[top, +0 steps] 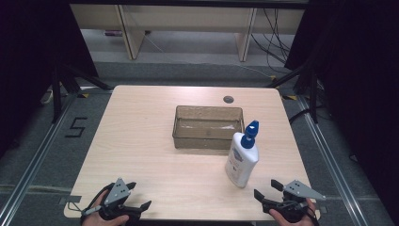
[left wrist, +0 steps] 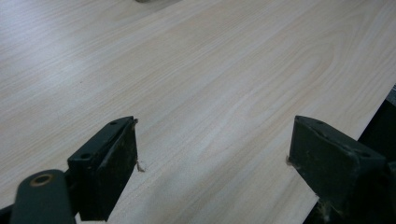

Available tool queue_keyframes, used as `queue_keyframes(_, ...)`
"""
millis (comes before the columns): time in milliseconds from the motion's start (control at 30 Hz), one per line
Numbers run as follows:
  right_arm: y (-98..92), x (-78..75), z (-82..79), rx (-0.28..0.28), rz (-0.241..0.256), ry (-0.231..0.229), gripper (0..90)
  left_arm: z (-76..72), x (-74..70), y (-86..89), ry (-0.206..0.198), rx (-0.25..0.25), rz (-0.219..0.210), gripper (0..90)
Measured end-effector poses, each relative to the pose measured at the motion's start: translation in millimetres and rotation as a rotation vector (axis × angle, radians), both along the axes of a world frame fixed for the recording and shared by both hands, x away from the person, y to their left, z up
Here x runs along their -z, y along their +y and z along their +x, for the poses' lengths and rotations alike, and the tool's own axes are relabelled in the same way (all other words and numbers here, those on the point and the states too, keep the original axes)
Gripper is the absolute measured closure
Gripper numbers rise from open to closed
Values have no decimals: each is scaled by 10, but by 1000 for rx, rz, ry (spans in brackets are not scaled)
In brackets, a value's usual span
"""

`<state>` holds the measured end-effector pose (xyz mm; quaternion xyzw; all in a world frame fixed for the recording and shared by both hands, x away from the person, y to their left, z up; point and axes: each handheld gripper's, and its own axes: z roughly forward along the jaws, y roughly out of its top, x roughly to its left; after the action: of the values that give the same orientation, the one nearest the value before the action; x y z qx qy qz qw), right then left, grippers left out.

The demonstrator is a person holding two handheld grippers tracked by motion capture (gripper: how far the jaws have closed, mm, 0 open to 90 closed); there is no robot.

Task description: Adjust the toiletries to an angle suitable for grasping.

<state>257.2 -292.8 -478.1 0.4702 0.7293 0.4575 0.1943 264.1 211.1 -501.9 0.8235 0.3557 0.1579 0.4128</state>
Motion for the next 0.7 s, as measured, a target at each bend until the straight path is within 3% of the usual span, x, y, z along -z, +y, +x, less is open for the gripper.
queue_keyframes(100,1,-14,-11,-1,10,13,230,-2,6,-9,1,-8,-13,149)
queue_keyframes(167,-5,-23,-11,3,15,-14,229,-4,5,-7,1,-9,-15,149)
queue_keyframes(300,26,-51,-24,2,39,-20,231,-6,5,-7,0,-11,-15,149)
queue_keyframes(333,13,-71,-27,-6,22,-27,231,-8,6,-9,2,-12,-16,149)
queue_keyframes(367,14,-76,-21,-5,19,-48,232,0,4,2,-1,-5,8,149)
queue_keyframes(400,38,-98,-47,1,51,-19,232,2,5,3,0,-4,13,149)
queue_keyframes(467,23,-119,-38,-16,14,-54,236,-4,9,-9,2,-9,-8,149)
queue_keyframes(500,42,-126,-46,-12,36,-49,236,2,0,10,-1,-1,21,149)
queue_keyframes(533,42,-126,-46,-12,36,-49,236,2,0,10,-1,-1,21,149)
queue_keyframes(567,51,-155,-53,-20,41,-64,236,-5,8,-6,1,-15,-11,149)
queue_keyframes(600,50,-163,-50,-19,29,-81,239,-4,8,-5,1,-15,-10,149)
queue_keyframes(633,87,-196,-86,-10,70,-42,240,-5,9,-6,2,-14,-10,149)
queue_keyframes(700,85,-258,-99,-20,35,-77,240,-2,13,-7,6,-5,-6,149)
